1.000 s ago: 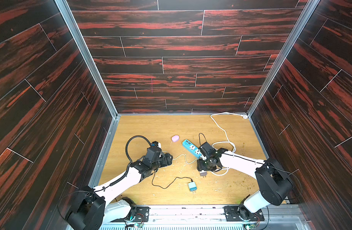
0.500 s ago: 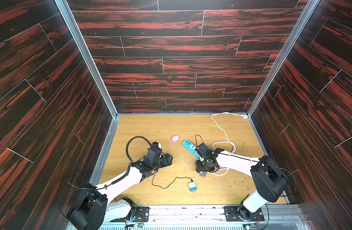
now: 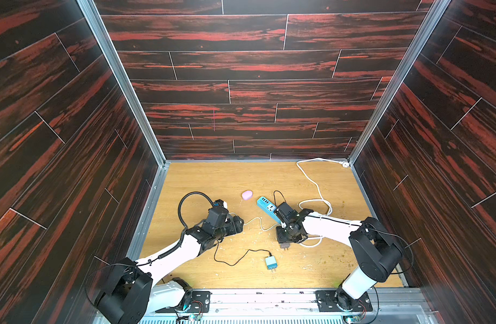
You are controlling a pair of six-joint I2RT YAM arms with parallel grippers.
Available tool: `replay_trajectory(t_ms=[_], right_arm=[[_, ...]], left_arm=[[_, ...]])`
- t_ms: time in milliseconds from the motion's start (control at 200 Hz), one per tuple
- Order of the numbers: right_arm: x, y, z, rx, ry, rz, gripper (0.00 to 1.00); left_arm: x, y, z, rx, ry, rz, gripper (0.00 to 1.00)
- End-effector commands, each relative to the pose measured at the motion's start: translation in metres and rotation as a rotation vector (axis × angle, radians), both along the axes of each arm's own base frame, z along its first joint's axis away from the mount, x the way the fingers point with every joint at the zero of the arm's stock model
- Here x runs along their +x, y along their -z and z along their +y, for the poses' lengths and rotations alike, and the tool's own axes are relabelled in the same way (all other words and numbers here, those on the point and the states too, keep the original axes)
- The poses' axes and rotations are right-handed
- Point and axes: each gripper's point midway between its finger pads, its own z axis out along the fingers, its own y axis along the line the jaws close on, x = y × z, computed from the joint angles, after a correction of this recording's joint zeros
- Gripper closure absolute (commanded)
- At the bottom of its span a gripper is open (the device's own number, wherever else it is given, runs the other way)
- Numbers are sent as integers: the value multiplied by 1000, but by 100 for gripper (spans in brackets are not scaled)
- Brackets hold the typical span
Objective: Charge the bluetooth headset
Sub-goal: Pick up the plug from the center of the board.
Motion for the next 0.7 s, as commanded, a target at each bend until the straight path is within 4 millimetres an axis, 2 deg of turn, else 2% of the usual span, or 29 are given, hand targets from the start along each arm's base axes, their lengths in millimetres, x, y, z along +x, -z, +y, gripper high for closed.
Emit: replay_trajectory(t_ms=[0,205,356,511,691], right_arm=[[6,-23,13,63,-5,-38,58],[16,-68,32,197,-2,-111,60],[22,-106,54,354,-2,-155,60],[28,-140,75,501,10,-178,60],[28,-164,93,635,22,-170,60]], left_arm=[[-1,-3,-3,-14,7,-10,19],[-1,-24,-2,-35,13,-71,20],[-3,-46,-6,-88,33,-134,22],[-9,-66,-21,-134,74,-217,23],[-15,-78,-40,-137,99,-294,22]])
